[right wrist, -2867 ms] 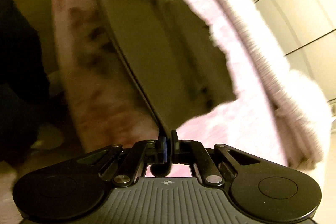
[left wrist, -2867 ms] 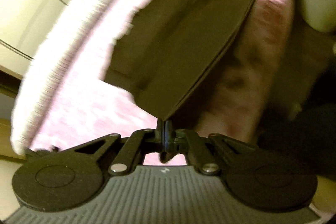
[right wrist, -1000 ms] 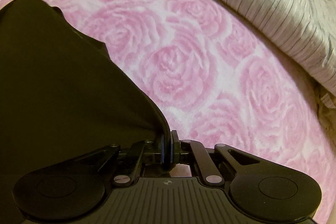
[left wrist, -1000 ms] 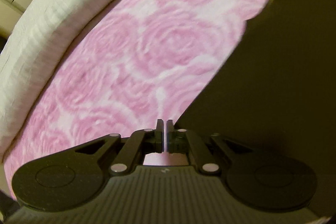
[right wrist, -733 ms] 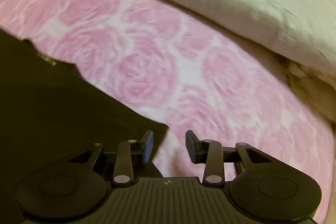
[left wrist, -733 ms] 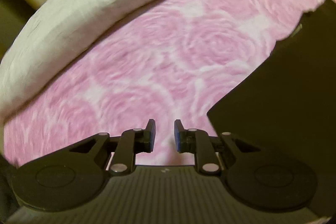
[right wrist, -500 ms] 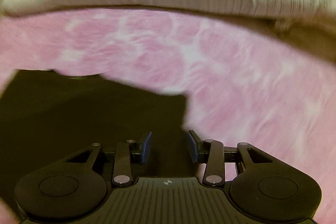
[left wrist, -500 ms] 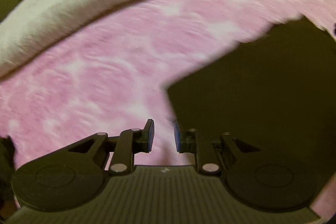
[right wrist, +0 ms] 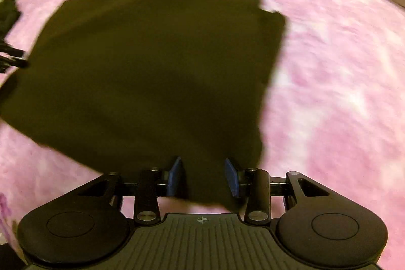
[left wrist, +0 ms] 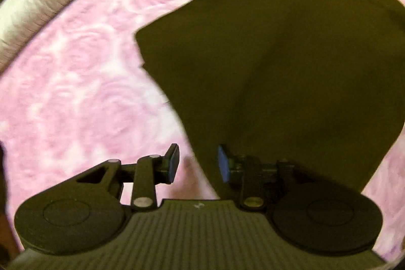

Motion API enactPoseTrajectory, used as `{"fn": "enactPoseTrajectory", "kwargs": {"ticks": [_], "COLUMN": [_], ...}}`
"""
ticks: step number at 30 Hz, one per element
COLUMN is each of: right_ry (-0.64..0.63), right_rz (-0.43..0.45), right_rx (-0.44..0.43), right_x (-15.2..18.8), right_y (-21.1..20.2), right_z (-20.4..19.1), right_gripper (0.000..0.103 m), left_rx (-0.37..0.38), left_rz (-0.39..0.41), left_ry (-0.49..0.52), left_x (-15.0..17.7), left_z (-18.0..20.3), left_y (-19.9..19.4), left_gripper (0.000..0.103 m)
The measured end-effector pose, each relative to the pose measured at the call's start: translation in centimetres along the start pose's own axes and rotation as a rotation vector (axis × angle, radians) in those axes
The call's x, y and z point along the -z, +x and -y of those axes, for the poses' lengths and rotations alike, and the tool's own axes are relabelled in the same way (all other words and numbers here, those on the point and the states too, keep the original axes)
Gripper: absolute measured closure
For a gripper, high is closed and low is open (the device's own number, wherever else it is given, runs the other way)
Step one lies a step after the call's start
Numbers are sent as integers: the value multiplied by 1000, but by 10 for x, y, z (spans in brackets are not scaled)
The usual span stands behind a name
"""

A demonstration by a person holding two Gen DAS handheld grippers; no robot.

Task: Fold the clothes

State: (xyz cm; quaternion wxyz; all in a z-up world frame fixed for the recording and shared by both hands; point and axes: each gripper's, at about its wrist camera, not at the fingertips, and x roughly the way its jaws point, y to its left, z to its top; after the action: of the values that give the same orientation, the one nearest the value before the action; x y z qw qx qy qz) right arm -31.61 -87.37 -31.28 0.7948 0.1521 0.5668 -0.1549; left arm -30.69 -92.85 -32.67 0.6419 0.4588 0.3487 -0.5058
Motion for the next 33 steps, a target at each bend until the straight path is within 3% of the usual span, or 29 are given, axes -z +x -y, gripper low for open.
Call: {"fn": "enactPoseTrajectory", "kwargs": {"ticks": [3,7,10,13,19,22,28,33], "right_ry": [9,-18,-56,-94,-127,-144,-132,-120], "right_rz": [29,74,47,20,35,66,133,155], "right_rx": [36,-40,-103,-161,-208,-204,-171,-81], "right_x": [3,9,12,15,4,-8,-23,-21], "right_y": [-21,-33,-20,-7,-10,-19,-34,-30], "right_z": [-7,-41,-71,-99,-136,-159,-205,-266], "right_gripper": [63,62,62,62,62,61,52,48], "left_rx": [-19,64,105,110,56,26,21,59], "left_rz": [45,70,-12,-76,-12,14,97,225], "left_ry": [88,278,352,361,260,258,392,534], "left_x": [19,53,73,88,82,81,77,83], "left_z": [22,75,107,121,95,76,23,-18], "left_y": [-31,-50,-37,-27,-71,-83,-82,-49], "left_gripper": [75,70,70,71,70,70,69,68]}}
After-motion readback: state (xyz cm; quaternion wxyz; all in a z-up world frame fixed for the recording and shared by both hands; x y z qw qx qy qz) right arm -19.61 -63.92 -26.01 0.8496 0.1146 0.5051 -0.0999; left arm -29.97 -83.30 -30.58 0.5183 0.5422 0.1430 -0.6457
